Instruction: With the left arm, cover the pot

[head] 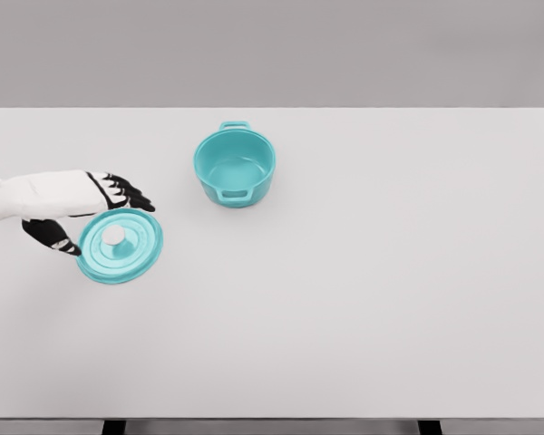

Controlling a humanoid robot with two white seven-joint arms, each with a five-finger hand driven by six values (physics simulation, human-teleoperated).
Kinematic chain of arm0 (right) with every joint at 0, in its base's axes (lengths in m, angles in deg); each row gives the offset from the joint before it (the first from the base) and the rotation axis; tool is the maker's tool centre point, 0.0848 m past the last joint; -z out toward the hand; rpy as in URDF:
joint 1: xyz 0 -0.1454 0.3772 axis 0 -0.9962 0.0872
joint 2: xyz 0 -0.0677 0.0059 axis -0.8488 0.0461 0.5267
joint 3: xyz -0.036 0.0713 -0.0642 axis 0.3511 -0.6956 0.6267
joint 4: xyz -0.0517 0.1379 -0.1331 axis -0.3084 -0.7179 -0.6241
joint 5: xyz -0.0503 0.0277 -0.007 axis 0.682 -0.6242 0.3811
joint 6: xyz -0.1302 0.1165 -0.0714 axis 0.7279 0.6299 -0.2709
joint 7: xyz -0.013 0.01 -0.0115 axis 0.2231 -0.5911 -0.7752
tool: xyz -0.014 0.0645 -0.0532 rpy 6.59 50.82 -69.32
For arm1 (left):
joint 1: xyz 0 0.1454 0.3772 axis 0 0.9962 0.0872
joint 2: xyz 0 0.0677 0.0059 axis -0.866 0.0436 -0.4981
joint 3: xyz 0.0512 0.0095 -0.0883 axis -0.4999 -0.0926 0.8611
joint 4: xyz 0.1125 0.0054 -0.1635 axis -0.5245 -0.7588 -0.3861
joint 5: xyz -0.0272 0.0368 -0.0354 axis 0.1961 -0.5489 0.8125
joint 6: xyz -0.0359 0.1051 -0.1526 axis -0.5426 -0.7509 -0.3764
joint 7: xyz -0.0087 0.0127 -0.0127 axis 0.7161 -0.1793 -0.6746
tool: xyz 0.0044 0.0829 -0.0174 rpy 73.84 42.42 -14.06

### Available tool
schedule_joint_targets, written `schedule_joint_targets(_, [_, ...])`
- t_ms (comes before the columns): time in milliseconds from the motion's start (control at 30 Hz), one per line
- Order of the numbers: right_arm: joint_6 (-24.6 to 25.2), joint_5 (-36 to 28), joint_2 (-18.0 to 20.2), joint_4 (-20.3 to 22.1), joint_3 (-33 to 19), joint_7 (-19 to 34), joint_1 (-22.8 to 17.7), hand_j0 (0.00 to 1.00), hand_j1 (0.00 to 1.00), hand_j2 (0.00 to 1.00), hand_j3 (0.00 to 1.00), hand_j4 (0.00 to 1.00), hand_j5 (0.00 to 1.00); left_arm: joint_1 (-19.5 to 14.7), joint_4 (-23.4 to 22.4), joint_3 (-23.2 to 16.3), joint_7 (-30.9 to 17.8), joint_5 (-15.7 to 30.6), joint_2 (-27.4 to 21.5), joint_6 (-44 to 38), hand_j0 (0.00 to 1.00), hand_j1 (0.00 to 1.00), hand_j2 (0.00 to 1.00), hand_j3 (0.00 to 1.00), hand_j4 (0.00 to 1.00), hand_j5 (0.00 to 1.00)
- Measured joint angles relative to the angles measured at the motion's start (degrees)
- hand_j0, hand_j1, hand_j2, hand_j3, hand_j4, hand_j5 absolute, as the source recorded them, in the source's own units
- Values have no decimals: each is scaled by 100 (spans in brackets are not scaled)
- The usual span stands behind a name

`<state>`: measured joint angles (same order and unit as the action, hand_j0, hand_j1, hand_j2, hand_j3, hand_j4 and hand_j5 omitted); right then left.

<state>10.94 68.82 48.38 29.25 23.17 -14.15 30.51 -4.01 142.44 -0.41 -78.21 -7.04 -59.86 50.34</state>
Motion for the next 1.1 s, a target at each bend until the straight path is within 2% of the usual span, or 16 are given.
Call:
schedule_joint_targets(100, [0, 1, 0, 0, 0, 0, 0, 100, 100, 100, 100, 100, 100, -35, -18, -56, 0, -312, 127, 177, 99, 99, 99, 99, 99, 99])
schedule_joint_targets(300, [0, 1, 0, 0, 0, 0, 0, 100, 100, 100, 100, 100, 100, -53, -480, -118, 0, -847, 390, 267, 99, 99, 99, 99, 99, 99])
schedule_joint_targets(433, [0, 1, 0, 0, 0, 0, 0, 100, 100, 100, 100, 100, 100, -62, -817, -169, 0, -932, 551, 278, 98, 98, 98, 98, 98, 98])
schedule_joint_targets(567, [0, 1, 0, 0, 0, 0, 0, 100, 100, 100, 100, 100, 100, -62, -926, -217, 0, -952, 604, 280, 85, 85, 85, 85, 85, 85])
schedule_joint_targets(600, [0, 1, 0, 0, 0, 0, 0, 100, 100, 100, 100, 100, 100, -62, -938, -224, 0, -954, 609, 281, 84, 84, 84, 84, 84, 84])
schedule_joint_targets(867, [0, 1, 0, 0, 0, 0, 0, 100, 100, 100, 100, 100, 100, -70, -1006, -291, 0, -962, 622, 280, 84, 84, 84, 84, 84, 84])
schedule_joint_targets(1100, [0, 0, 0, 0, 0, 0, 0, 100, 100, 100, 100, 100, 100, -141, -1347, -325, 0, -1161, 813, 247, 84, 84, 84, 84, 84, 84])
